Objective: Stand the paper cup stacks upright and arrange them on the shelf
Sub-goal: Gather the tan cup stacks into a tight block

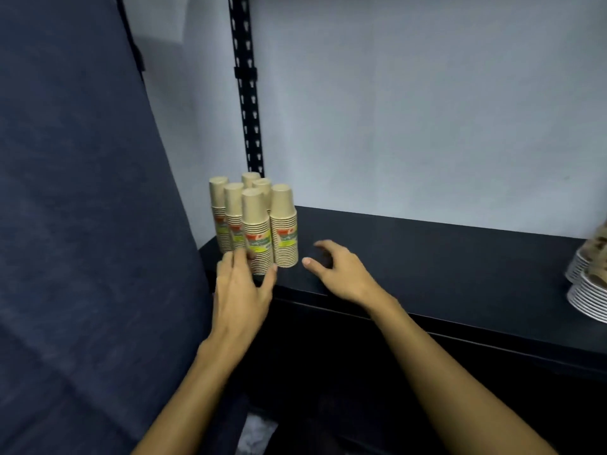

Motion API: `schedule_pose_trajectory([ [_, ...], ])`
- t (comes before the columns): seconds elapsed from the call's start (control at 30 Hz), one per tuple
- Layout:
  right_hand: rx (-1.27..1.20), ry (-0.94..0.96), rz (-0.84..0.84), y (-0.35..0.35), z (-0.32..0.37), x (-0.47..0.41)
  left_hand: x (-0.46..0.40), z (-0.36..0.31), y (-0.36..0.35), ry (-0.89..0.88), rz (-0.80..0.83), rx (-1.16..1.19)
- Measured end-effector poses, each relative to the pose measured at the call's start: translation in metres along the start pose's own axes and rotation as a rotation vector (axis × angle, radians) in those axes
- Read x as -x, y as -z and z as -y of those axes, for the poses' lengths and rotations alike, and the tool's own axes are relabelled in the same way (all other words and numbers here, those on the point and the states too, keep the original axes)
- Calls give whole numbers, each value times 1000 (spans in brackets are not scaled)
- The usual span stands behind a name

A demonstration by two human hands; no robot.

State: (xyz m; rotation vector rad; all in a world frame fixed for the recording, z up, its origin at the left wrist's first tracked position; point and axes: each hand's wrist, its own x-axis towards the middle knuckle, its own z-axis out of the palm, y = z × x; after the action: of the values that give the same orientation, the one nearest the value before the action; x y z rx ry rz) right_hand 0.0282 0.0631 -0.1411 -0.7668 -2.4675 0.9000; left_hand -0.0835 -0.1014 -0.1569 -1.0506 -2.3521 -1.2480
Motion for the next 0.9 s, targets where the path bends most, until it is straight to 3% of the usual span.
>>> schedule_pose_trajectory([
  [0.13,-294,77,-49,-16,29,-30,-23,9,2,171,-12,138],
  [0.3,-414,110,-48,-27,29,-51,-34,8,-12,181,-12,222],
  [0.47,-384,133,-71,-13,22,-50,-36,8,-21,170,-23,227],
  [0.9,-239,87,-205,79,-74,8,-37,-59,-95,-90,331,330],
])
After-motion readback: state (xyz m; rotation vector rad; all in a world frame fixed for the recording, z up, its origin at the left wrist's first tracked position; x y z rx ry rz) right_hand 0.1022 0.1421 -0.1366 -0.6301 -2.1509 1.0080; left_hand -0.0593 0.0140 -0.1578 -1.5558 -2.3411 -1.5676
